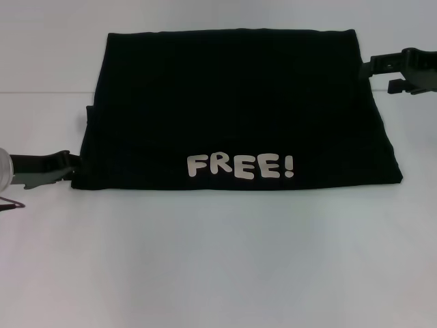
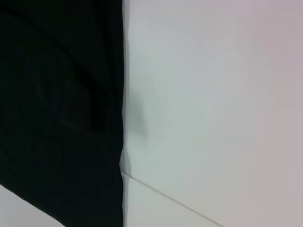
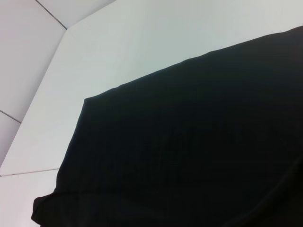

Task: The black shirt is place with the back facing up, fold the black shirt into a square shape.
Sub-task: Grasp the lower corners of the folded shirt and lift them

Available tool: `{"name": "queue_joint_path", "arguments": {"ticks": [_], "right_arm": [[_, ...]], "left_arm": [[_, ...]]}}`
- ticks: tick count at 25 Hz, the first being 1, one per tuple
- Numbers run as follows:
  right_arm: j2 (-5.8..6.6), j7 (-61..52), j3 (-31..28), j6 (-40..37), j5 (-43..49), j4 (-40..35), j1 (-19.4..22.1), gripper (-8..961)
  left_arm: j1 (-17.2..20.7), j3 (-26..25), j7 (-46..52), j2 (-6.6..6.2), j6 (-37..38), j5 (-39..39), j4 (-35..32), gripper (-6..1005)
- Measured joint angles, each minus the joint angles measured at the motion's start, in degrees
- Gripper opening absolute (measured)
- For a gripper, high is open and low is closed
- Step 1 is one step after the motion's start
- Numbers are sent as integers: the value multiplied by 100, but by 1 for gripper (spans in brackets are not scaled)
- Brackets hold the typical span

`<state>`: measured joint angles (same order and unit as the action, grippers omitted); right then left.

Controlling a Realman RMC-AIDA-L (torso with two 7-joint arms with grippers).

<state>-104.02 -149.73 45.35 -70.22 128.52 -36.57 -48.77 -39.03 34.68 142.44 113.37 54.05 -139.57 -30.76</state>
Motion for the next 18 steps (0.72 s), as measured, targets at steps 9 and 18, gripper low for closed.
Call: {"name": "queue_joint_path", "arguments": {"ticks": [9, 18], "right_arm": [[12, 4, 3, 0, 7, 19, 44, 891], [14, 14, 3, -26, 7, 19, 72, 890]], "left_arm": [[-17, -48, 10, 18, 79, 44, 39, 385], [40, -199, -85, -7, 345, 155, -70, 436]]}}
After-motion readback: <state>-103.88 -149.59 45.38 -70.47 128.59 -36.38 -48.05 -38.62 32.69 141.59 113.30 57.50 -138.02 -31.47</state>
